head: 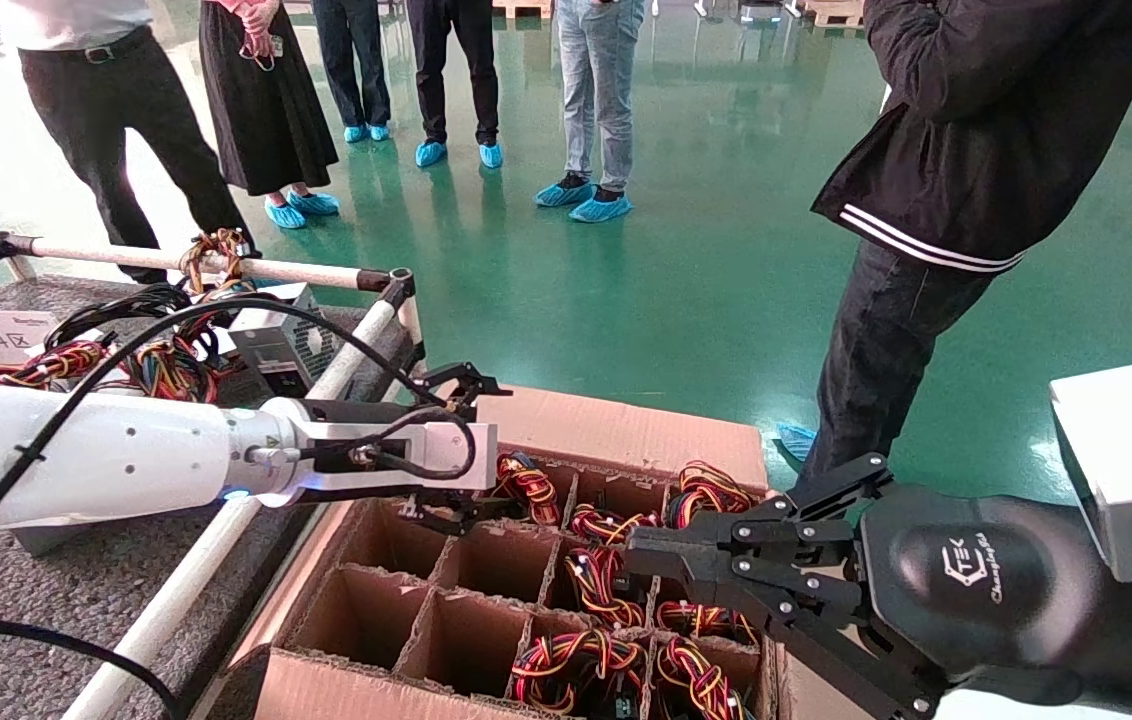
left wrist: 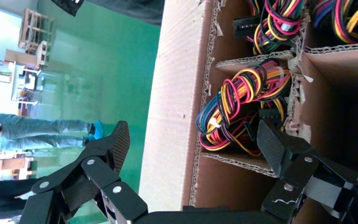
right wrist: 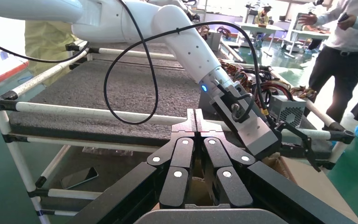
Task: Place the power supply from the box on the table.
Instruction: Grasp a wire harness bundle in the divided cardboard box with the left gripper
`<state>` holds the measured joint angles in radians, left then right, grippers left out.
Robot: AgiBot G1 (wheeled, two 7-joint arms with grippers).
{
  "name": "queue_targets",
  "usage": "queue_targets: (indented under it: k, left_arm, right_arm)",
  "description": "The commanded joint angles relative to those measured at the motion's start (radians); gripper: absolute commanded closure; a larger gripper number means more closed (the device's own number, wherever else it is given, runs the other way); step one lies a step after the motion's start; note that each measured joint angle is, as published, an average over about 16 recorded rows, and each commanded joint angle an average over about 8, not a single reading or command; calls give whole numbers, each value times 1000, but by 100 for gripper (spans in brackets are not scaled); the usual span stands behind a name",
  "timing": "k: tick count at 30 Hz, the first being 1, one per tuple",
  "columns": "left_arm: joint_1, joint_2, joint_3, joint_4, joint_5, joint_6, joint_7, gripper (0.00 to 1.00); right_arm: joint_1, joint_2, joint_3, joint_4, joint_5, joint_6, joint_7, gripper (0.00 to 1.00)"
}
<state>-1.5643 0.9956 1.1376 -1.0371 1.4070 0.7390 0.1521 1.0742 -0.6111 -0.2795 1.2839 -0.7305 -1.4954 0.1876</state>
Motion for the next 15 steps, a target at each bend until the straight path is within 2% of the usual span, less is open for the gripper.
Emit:
queue_targets:
  k: [1,5,6,13,14,15]
  left_arm:
    - [-3,5,10,6,-4,-6,3,0]
    - [-15,15,29,23,-18,-18,11,0]
    - [-19,18,33,27,-22,-21,13,7]
    - [-34,33,55,48,-41,-36,27,95]
    - [-35,35,58,50,-44,-38,28,100]
    - [-37,36,60,52,-46,-39,30,100]
  right_arm:
    - [0,0,0,0,0,0,0,100]
    - [0,0,0,0,0,0,0,100]
    - [0,0,0,0,0,0,0,100]
    - [0,0,0,0,0,0,0,100]
    - [0,0,0,0,0,0,0,100]
    - [0,0,0,0,0,0,0,100]
